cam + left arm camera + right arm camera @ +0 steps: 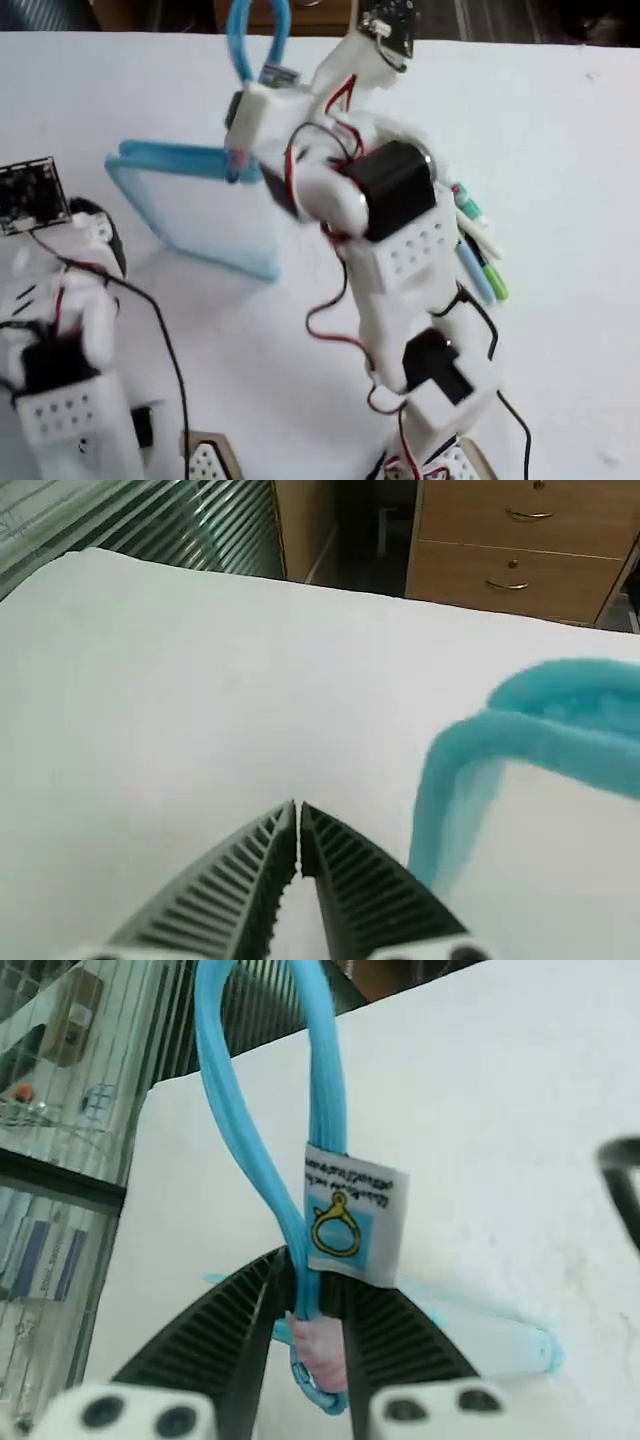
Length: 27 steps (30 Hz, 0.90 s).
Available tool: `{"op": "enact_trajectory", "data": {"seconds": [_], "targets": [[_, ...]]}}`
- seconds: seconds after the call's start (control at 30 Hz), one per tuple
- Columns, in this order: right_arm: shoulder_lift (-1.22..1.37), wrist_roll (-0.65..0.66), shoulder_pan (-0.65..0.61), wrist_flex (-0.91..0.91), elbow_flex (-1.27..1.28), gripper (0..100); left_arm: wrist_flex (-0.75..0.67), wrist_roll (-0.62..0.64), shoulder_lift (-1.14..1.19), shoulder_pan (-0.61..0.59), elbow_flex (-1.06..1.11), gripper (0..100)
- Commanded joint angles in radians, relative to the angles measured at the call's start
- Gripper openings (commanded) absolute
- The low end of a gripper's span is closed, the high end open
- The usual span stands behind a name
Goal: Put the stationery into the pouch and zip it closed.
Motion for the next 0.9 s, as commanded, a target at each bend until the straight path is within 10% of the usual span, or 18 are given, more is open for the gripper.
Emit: {"op": "enact_trajectory", "data": {"seconds": [0.0, 0.6, 0.87], "targets": [[-0.105, 0.006, -0.058, -0.008, -0.011, 1.6, -0.287, 0.011, 0.067, -0.007, 0.083, 4], [-0.294, 0.072, -0.226, -0.107, 0.107, 1.6, -0.187, 0.071, 0.430, 0.312, -0.328, 4], [-0.239, 0.041, -0.077, -0.168, 0.157, 1.6, -0.181, 0.071, 0.453, 0.165, -0.450, 4]]}}
